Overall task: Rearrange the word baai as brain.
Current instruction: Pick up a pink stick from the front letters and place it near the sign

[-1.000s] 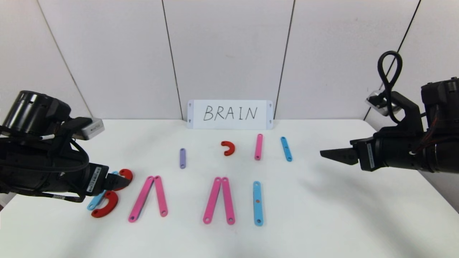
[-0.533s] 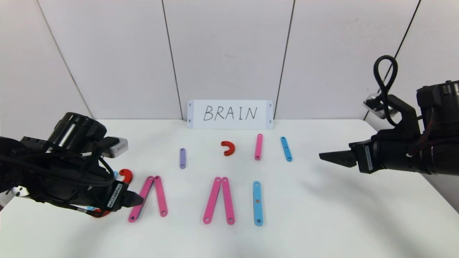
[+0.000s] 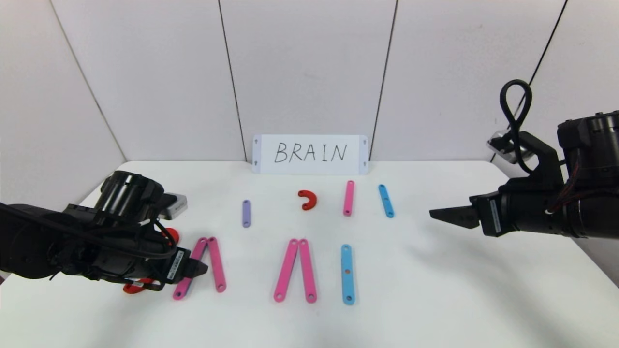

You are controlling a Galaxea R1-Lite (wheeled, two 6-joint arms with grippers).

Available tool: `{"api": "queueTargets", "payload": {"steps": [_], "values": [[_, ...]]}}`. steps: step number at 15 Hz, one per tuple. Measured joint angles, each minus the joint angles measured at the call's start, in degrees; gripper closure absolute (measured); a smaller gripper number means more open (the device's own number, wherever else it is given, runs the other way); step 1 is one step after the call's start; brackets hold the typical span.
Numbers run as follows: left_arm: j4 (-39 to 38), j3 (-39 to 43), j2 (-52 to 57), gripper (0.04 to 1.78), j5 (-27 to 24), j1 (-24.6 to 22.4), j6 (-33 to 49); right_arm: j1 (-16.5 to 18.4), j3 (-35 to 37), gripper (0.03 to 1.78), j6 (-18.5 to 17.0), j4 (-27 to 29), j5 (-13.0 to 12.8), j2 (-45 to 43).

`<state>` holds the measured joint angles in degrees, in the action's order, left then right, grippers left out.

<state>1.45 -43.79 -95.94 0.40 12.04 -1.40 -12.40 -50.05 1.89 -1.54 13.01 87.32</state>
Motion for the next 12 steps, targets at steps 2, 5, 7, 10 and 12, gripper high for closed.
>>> {"api": "queueTargets", "payload": {"steps": [2, 5, 7, 10, 12], "values": [[-2.71, 0.90, -1.61, 0.08, 0.26, -0.11, 0.00, 0.02, 0.04, 0.08, 0.01, 0.00, -0.04, 0.20], [-3.01, 1.12, -2.93, 0.08, 0.34, -0.26, -0.02, 0.02, 0.11, 0.08, 0.00, 0.02, -0.04, 0.39], [-3.02, 0.96, -3.43, 0.08, 0.50, -0.33, 0.02, 0.06, 0.13, 0.08, 0.01, 0.00, -0.09, 0.55], [-3.02, 0.88, -4.11, 0.09, 0.52, -0.63, 0.41, 0.06, 0.22, 0.08, 0.00, 0.00, -0.09, 0.71], [-3.18, 0.77, -4.69, 0.16, 0.54, -0.85, 0.48, 0.13, 0.28, 0.08, 0.00, -0.02, -0.09, 0.72]]}}
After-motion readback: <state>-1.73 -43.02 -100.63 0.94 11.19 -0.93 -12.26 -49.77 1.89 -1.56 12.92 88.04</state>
